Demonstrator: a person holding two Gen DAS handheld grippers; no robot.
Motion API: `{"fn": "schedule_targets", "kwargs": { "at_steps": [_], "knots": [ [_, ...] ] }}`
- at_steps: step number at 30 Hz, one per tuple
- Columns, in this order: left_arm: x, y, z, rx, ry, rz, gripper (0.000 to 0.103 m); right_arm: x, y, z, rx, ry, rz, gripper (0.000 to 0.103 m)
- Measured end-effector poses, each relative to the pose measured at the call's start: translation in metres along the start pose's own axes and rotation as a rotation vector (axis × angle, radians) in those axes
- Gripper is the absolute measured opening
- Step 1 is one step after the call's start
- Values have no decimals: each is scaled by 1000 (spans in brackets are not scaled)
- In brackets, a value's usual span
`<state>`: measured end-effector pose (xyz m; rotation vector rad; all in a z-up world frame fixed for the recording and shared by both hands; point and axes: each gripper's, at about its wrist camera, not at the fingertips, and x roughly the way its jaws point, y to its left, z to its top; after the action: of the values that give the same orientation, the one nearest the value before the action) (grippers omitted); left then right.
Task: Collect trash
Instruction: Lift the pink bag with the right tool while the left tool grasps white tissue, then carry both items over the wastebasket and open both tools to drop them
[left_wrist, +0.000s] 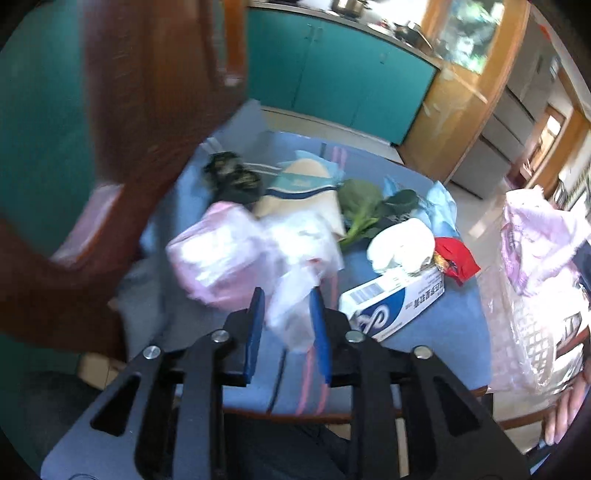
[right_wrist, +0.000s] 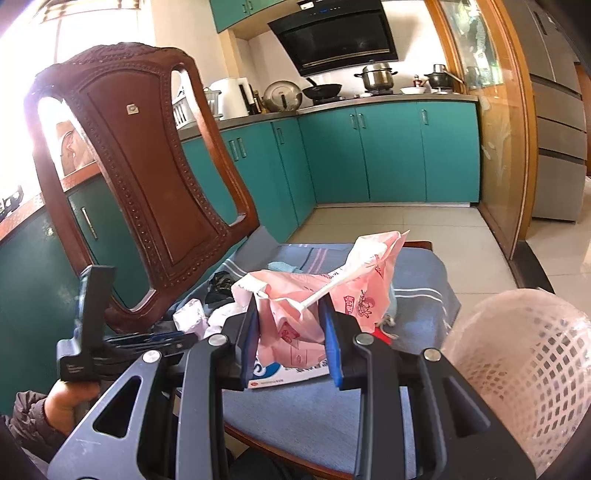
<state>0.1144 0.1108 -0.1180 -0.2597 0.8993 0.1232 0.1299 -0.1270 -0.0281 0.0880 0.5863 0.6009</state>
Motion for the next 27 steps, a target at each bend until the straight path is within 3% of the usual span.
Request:
{"fn": "schedule_targets", "kwargs": {
  "at_steps": [2, 4, 5, 6, 9, 18, 22, 27],
  "knots": [
    [18, -13, 7, 49, 27, 49, 45, -6, -4, -2, 7, -3, -8, 31],
    [32, -19, 8, 54, 65, 49, 42, -14, -5, -2, 2, -14, -23, 31],
    [38, -19, 8, 47, 83, 38, 18, -18, -6, -2, -3, -20, -33, 31],
    [43, -19, 6, 41, 103, 33, 7, -23, -8, -3, -8, -28, -45, 31],
    [41, -19, 2, 27, 94, 14, 4, -33, -15, -3, -7, -43, -69, 31],
    [-39, -20, 23, -4, -117, -93, 4, -43, -39, -6, 34, -65, -127, 31],
    [-65, -46, 26, 48, -183, -101, 4, -57, -48, -6, 23, -88, -198, 31],
    [-77, -102, 26, 170, -209, -147, 4, -78, -72, -9, 20, -84, -357, 31]
  ]
}}
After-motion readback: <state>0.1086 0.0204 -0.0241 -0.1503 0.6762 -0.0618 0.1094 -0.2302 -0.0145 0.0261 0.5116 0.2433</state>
